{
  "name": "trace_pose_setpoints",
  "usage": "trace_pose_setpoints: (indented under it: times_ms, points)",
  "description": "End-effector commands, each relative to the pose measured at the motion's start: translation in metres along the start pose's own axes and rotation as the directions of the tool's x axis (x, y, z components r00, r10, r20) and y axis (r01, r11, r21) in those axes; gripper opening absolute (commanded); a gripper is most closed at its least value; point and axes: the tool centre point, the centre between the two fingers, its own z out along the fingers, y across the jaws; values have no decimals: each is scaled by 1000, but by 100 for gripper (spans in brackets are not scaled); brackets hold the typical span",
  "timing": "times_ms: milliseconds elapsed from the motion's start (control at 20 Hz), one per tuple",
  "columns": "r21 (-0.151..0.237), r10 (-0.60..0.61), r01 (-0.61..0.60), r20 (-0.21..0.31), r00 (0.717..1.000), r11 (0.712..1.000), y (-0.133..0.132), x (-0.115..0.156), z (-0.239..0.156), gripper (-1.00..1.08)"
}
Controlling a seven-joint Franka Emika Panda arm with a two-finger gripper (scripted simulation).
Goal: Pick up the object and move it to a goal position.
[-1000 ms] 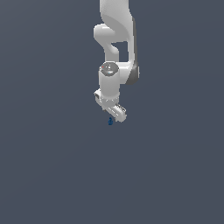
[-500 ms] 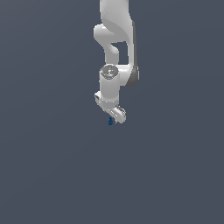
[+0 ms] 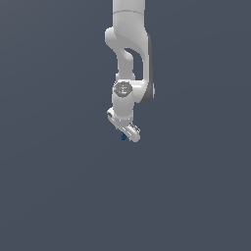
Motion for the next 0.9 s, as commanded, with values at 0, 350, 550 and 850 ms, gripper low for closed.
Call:
trace_pose_setpoints:
  times_ms: [0, 350, 550, 850]
  points:
    - [1, 0, 0, -1, 1000, 1000, 0, 0, 2, 100]
    - [1, 0, 0, -1, 1000, 1000, 0, 0, 2, -100]
    - [1, 0, 0, -1, 1000, 1000, -1, 0, 2, -100]
    - [1, 0, 0, -1, 1000, 1000, 1, 7, -6, -100]
